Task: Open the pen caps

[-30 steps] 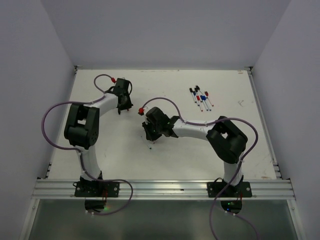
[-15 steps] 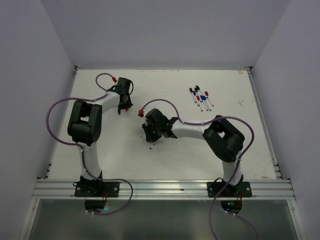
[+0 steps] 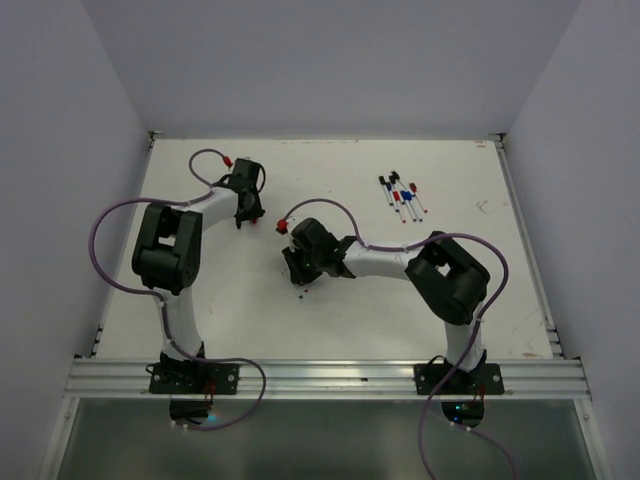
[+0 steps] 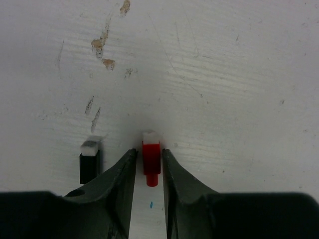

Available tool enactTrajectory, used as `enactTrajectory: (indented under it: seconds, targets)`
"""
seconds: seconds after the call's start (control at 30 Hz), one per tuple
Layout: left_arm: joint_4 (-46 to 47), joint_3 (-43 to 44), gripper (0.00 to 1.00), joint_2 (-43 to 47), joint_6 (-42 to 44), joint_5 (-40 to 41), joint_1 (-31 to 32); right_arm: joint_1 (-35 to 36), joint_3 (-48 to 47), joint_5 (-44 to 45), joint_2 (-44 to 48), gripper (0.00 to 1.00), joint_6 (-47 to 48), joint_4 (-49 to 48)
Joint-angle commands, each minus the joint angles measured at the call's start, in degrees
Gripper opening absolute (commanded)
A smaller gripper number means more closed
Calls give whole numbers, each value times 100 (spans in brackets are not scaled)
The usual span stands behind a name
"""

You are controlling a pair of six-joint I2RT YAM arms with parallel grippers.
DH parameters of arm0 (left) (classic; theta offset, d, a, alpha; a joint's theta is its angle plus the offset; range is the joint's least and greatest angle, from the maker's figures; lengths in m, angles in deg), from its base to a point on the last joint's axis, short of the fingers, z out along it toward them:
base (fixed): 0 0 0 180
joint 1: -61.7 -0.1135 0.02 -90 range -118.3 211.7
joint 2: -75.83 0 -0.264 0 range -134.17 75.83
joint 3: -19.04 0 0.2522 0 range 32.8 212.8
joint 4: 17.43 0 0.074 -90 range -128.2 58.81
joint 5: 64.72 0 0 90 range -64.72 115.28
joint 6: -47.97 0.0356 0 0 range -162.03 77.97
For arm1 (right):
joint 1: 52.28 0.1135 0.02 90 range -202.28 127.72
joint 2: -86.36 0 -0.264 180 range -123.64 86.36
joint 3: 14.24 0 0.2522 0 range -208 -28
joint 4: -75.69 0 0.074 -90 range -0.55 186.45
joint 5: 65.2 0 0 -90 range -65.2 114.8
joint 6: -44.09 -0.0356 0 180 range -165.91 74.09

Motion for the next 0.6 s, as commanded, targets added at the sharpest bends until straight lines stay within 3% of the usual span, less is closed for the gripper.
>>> enactTrajectory:
  seconds: [0.0, 0.4, 0.57]
  targets:
    - [-80, -317, 31, 94, 10, 94, -26, 24, 119, 68, 208, 25, -25, -18]
    - [-44, -186, 43, 657, 45, 111, -26, 25, -39, 481, 489, 45, 151, 105]
    - [-158, 8, 45, 1139, 54, -47, 17, 33, -268, 815, 821, 47, 362, 491]
